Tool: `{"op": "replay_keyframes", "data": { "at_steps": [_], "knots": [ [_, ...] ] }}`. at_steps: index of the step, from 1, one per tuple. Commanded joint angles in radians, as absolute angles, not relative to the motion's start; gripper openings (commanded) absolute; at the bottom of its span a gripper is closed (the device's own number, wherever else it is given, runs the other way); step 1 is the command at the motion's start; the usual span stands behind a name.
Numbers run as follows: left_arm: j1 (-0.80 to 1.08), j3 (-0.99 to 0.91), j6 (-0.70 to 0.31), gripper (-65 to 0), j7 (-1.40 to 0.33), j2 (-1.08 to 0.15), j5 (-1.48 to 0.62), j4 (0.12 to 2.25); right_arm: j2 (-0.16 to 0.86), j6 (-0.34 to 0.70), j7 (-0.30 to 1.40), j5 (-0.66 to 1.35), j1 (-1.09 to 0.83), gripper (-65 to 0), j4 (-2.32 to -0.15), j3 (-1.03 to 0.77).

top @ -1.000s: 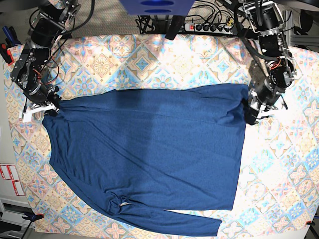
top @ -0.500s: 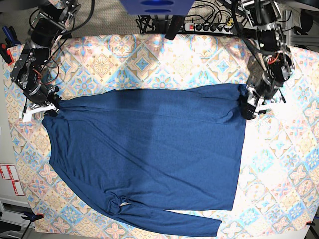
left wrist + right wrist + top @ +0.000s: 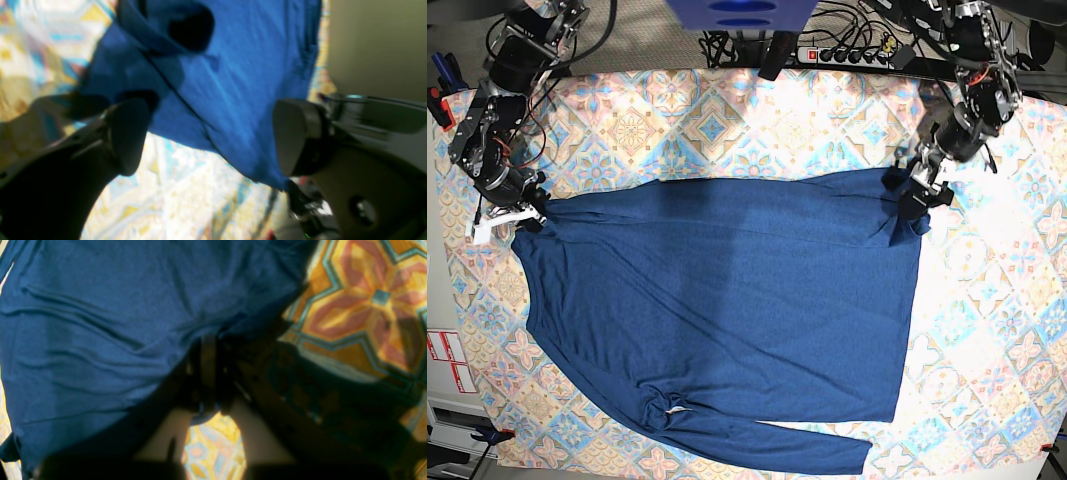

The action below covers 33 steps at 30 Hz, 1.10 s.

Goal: Fold the T-shirt properly
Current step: 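Drag the hem corner with the left gripper across the shirt toward the collar, then pull both hem corners toward the collar, lifting the shirt body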

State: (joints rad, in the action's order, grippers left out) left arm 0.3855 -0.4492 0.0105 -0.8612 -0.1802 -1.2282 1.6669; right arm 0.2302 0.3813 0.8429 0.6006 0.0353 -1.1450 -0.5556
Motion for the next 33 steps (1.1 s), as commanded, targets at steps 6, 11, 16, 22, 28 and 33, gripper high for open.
{"op": "replay_keyframes", "data": {
  "at_steps": [6,11,16,22,28,33],
  "knots": [
    [0.414,-0.453,0.002,-7.9,-0.849,-0.189,-1.268,1.643,0.248,0.389,0.829,0.615,0.048,-64.7,-1.161,-0.559],
    [0.415,-0.453,0.002,-7.9,-0.849,-0.189,-1.268,1.604,0.248,0.389,0.829,0.615,0.048,-64.7,-1.161,-0.559],
    [0.415,-0.453,0.002,-7.9,-0.849,-0.189,-1.267,1.589,0.248,0.389,0.829,0.615,0.048,-64.7,-1.161,-0.559],
    [0.415,-0.453,0.002,-7.9,-0.849,-0.189,-1.267,1.575,0.248,0.389,0.829,0.615,0.048,-64.7,-1.161,-0.559],
    [0.414,-0.455,0.002,-7.9,-0.849,-0.189,-1.270,1.504,0.248,0.389,0.829,0.615,0.050,-64.7,-1.161,-0.559],
    [0.389,-0.455,0.002,-7.9,-0.849,-0.189,-1.270,1.463,0.248,0.389,0.829,0.615,0.051,-64.7,-1.161,-0.559]
  ]
}}
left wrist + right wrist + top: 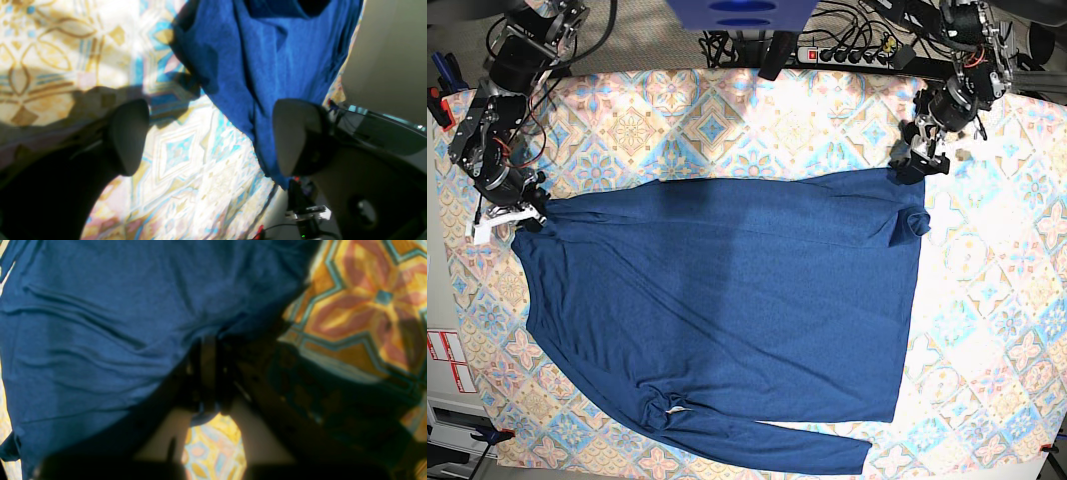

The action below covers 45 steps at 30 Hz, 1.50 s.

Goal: Fold the T-shirt properly
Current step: 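Pull both hem corners toward the collar, lifting the shirt body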

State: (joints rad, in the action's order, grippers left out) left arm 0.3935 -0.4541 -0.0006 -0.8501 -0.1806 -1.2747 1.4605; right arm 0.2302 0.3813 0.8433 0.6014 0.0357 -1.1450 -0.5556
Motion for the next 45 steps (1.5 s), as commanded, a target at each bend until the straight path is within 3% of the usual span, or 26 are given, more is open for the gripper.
{"op": "replay_keyframes", "data": {
  "at_steps": [1,12,22,24,25,27,29,38,45],
  "knots": [
    [0.378,-0.455,0.002,-7.9,-0.849,-0.189,-1.270,1.461,0.248,0.389,0.829,0.615,0.053,-64.7,-1.161,-0.559],
    [0.236,-0.455,0.004,-7.9,-0.849,-0.189,-1.262,1.426,0.248,0.389,0.829,0.615,0.051,-64.7,-1.161,-0.559],
    [0.054,-0.449,0.002,-8.7,-0.849,-0.193,-1.262,1.179,0.248,0.389,0.829,0.615,0.048,-64.7,-1.161,-0.559],
    [0.038,-0.447,0.002,-15.0,-0.852,-0.191,-1.260,1.173,0.248,0.389,0.829,0.615,0.048,-64.7,-1.161,-0.559],
    [0.033,-0.447,0.002,-21.6,-0.854,-0.191,-1.260,1.173,0.248,0.389,0.829,0.615,0.048,-64.7,-1.161,-0.559],
    [0.025,-0.447,0.002,-40.7,-0.855,-0.191,-1.260,1.175,0.248,0.389,0.829,0.615,0.048,-64.7,-1.161,-0.559],
    [0.027,-0.447,0.002,-64.3,-0.852,-0.194,-1.260,1.175,0.248,0.389,0.829,0.615,0.048,-64.7,-1.161,-0.559],
    [0.133,-0.447,0.002,-65.0,-0.857,-0.237,-1.264,1.274,0.248,0.390,0.829,0.615,0.039,-64.7,-1.175,-0.561],
    [0.252,-0.453,0.002,-65.0,-0.908,-0.275,-1.268,1.429,0.251,0.392,0.831,0.716,-0.096,-64.7,-1.260,-0.611]
  ]
}}
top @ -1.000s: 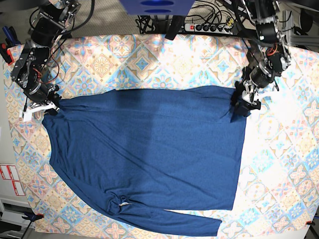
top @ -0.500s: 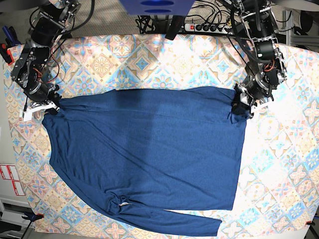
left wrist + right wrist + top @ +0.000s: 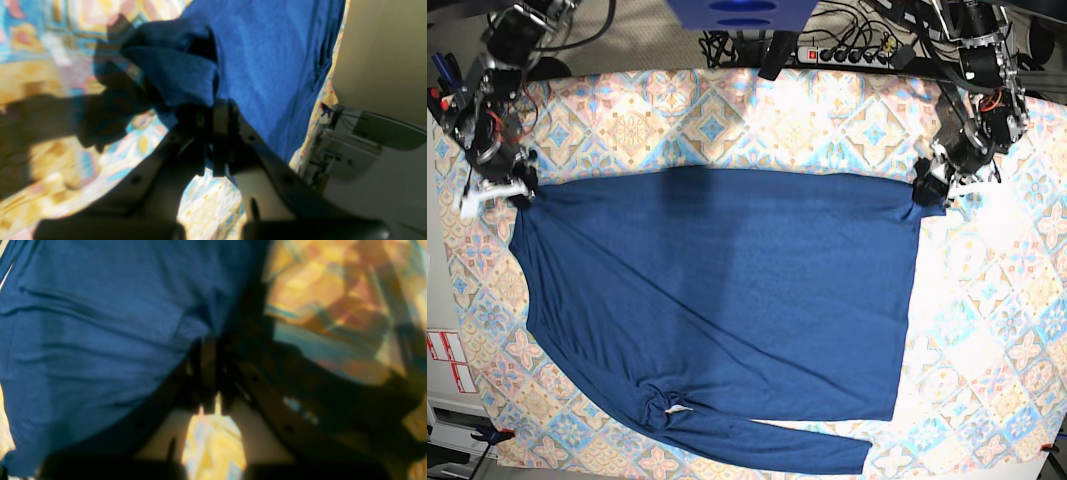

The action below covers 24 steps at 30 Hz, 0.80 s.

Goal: Fold the T-shirt properly
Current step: 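Pull both hem corners toward the collar, lifting the shirt body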

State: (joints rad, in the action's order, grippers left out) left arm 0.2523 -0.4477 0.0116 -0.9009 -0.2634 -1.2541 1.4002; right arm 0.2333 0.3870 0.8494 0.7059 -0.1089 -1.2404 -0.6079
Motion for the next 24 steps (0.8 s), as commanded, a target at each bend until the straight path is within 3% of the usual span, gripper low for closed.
{"op": "replay_keyframes", "data": {
  "at_steps": [1,11,24],
  "knots": [
    [0.269,-0.453,0.002,-65.0,-0.908,-0.277,-1.268,1.442,0.252,0.392,0.831,0.743,-0.119,-64.7,-1.262,-0.611],
    [0.371,-0.453,0.001,-65.0,-0.903,-0.289,-1.270,1.540,0.282,0.392,0.829,0.895,-0.211,-64.7,-1.264,-0.613],
    [0.228,-0.453,0.001,-65.0,-0.900,-0.266,-1.268,1.540,0.283,0.390,0.831,0.894,-0.145,-64.7,-1.264,-0.610]
  ]
}}
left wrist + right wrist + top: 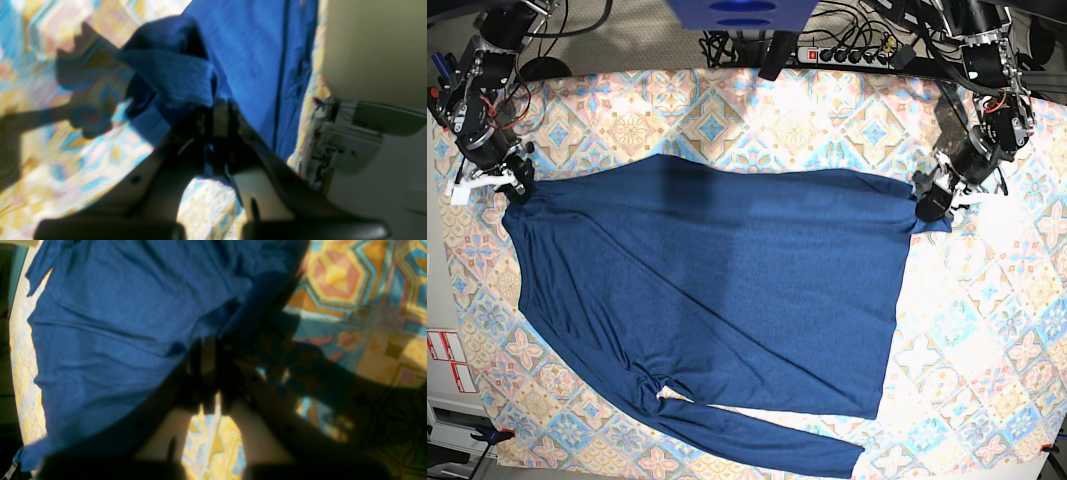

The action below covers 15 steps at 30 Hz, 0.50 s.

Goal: Fold the T-shirt properly
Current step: 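Pull both hem corners toward the collar, lifting the shirt body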

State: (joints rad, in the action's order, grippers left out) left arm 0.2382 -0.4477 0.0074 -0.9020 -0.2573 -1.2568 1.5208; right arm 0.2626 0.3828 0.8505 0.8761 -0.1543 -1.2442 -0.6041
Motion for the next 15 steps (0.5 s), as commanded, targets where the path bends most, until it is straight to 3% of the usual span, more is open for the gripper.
{"op": "replay_keyframes", "data": {
  "at_steps": [1,15],
  "knots": [
    [0.216,-0.453,0.001,-65.0,-0.900,-0.263,-1.267,1.537,0.283,0.390,0.831,0.892,-0.140,-64.7,-1.264,-0.610],
    [0.117,-0.447,0.002,-65.0,-0.908,-0.239,-1.267,1.437,0.283,0.389,0.831,0.892,-0.090,-64.7,-1.264,-0.608]
  ]
}}
